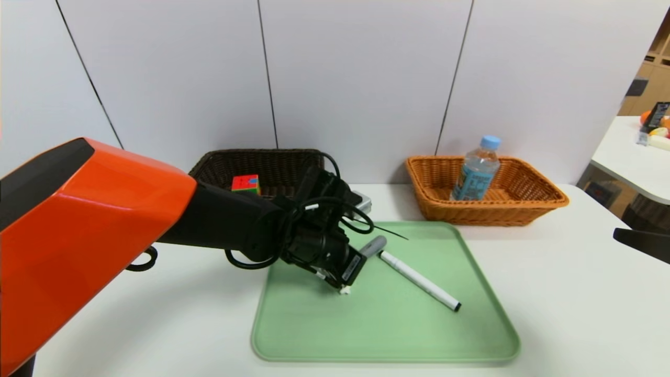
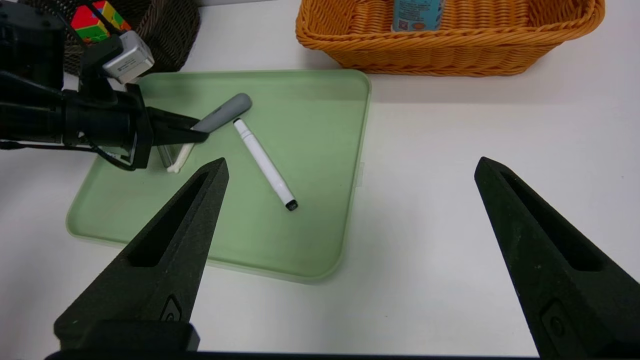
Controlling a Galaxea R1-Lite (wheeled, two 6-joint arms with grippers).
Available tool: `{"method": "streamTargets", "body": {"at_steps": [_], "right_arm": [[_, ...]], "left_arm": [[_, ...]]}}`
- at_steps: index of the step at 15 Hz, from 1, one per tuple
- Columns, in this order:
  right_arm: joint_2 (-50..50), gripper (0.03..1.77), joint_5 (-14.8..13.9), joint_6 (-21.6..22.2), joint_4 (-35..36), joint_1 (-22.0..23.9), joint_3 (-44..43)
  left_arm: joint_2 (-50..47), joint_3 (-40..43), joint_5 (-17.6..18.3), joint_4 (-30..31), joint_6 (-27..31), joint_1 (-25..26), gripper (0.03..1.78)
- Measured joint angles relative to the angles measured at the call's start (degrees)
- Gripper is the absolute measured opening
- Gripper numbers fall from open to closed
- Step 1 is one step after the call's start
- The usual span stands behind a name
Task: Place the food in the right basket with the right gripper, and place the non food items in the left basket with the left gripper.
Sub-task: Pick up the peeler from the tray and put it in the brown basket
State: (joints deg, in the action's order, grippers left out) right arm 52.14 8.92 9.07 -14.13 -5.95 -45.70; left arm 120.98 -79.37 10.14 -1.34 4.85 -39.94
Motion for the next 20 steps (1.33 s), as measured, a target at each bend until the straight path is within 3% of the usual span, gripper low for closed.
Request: {"method": "streamTargets", "body": {"at_steps": [7,20], "right_arm": [[-0.43,1.70,-0.02,0.18,-0.17,0.00,0.67],[-0.62,1.70,-0.09,0.27,-0.12,0.61,1.48]], "left_arm": [[-5.38,1.12,-0.72,0.24,-4.34,-3.85,0.25],[-13.07,-8.45,-13.09,-2.04,-7.94,-3.86,0.25]]}}
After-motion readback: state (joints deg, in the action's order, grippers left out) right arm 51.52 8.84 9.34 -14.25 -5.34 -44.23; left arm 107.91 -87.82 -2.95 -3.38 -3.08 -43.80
